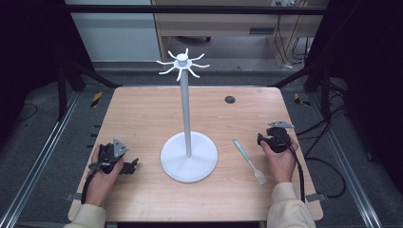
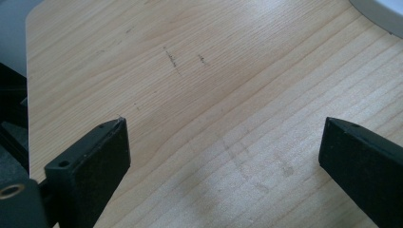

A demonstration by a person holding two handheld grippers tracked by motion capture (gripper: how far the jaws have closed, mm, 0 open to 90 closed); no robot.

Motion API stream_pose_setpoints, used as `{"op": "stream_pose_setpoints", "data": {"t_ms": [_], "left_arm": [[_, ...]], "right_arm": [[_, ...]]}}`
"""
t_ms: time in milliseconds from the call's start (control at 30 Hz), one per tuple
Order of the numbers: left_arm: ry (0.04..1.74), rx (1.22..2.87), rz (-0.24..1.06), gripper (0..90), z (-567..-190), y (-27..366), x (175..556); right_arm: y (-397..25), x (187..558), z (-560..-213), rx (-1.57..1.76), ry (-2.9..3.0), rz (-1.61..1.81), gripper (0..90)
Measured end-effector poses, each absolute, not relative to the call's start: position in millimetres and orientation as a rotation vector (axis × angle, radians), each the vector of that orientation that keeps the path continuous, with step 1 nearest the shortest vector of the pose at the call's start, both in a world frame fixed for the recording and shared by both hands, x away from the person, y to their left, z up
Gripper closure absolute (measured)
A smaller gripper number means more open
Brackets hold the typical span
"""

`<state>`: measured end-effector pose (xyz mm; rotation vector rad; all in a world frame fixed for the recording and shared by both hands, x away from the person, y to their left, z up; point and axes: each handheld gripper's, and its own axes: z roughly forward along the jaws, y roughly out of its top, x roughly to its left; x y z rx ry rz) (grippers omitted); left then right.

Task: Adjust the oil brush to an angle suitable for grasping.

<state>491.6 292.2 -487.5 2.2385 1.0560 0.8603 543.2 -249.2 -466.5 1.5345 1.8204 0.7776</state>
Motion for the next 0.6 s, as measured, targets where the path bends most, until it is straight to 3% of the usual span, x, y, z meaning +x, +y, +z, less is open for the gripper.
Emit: {"op": "stream_pose_setpoints", "data": {"t_ms": [33, 67, 200, 433, 600], "left_arm": [[1.056, 2.239, 0.860, 2.7, -487.5, 292.2, 491.6], [1.055, 2.235, 0.860, 2.7, -487.6, 291.6, 491.4], [1.047, 2.244, 0.859, 2.7, -487.9, 290.7, 491.6], [1.043, 2.245, 0.859, 2.7, -487.6, 290.1, 491.7], [1.043, 2.247, 0.857, 2.7, -487.8, 290.5, 491.4]], "right_arm": [[-249.2, 543.2, -466.5, 1.535, 1.820, 0.778, 40.4], [-242.8, 543.2, -466.7, 1.508, 1.861, 0.767, 49.2], [-232.9, 543.3, -469.3, 1.479, 1.941, 0.773, 65.7], [-217.9, 542.2, -474.2, 1.437, 2.067, 0.780, 82.7], [-211.1, 541.7, -475.9, 1.403, 2.122, 0.772, 87.9]]}}
